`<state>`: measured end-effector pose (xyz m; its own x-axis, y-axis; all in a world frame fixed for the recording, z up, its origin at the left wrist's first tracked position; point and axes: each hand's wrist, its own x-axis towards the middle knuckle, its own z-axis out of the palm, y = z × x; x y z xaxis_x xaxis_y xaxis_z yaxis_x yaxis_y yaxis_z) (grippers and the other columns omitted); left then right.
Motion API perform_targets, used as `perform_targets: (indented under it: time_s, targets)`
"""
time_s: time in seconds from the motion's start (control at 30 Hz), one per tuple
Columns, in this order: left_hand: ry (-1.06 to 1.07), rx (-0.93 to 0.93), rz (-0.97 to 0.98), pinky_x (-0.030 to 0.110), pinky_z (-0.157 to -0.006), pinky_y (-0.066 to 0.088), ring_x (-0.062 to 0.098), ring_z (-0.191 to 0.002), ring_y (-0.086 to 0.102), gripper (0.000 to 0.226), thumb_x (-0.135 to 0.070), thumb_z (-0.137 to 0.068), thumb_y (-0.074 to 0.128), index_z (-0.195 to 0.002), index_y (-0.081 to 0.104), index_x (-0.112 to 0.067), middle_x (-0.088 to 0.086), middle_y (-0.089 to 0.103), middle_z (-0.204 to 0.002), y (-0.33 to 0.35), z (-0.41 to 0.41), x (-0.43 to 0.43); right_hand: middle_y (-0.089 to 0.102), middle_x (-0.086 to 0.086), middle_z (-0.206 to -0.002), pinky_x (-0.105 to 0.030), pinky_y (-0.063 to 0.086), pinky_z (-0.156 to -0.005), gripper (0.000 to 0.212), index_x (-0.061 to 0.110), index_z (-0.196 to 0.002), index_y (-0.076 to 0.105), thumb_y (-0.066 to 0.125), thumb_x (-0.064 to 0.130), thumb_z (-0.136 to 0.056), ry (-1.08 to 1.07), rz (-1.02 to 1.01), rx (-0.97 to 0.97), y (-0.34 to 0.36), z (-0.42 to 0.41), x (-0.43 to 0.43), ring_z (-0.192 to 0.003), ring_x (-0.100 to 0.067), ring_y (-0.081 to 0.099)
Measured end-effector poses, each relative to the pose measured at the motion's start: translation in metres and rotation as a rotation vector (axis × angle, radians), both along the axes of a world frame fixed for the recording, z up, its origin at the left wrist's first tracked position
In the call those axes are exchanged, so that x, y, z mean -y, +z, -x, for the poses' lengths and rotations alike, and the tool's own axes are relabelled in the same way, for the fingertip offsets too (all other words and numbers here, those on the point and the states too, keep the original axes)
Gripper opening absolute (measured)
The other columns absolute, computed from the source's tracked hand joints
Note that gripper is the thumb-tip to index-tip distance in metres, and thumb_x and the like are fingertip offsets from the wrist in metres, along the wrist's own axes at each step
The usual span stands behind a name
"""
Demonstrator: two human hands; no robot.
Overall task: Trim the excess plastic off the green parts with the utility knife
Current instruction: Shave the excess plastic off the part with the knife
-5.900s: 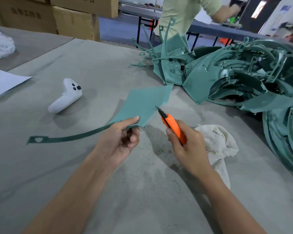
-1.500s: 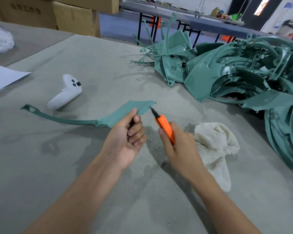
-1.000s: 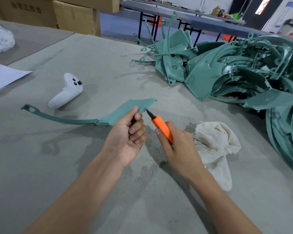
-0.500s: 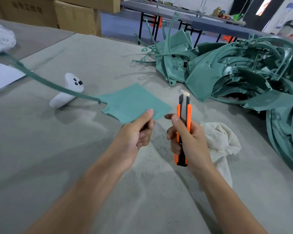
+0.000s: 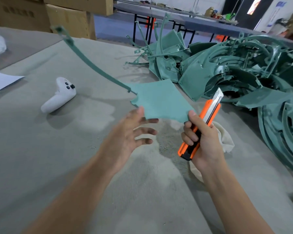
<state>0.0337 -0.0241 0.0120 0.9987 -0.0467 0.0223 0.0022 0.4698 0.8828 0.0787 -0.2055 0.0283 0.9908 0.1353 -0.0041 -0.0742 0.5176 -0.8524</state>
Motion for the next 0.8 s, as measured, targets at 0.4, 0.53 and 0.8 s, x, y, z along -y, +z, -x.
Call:
perform_targets:
  time_s: [0.4,0.53,0.8]
  targets:
    - [0.207,-0.308,0.000,0.015,-0.032,0.026,0.008,-0.038,0.042,0.006,-0.008,-0.092,0.054,-0.093,0.060,-0.009,0.008,0.067,-0.063,0.009,-0.002,-0.007,0.053,0.003,-0.059,-0.021,0.034,-0.043,0.041,0.019,-0.080,0.067,0.052,0.056,-0.091,-0.004,0.570,0.264,-0.009,0.004,0.004,-0.044,-0.010,0.041]
    - [0.265,-0.336,0.068,0.016,-0.032,0.029,0.008,-0.038,0.043,0.005,-0.007,-0.090,0.056,-0.090,0.060,-0.009,0.008,0.065,-0.060,0.009,-0.002,-0.010,0.053,0.005,-0.052,-0.020,0.035,-0.045,0.040,0.019,-0.078,0.063,0.049,0.053,-0.092,-0.105,0.891,0.459,-0.017,0.000,0.003,-0.045,-0.007,0.045]
    - [0.287,-0.309,0.099,0.017,-0.033,0.029,0.009,-0.038,0.040,0.006,-0.006,-0.090,0.055,-0.088,0.060,-0.007,0.009,0.062,-0.059,0.009,-0.002,-0.012,0.049,-0.006,-0.057,-0.023,0.034,-0.045,0.042,0.010,-0.079,0.057,0.048,0.047,-0.095,-0.118,1.071,0.632,-0.028,0.000,0.002,-0.047,-0.018,0.046]
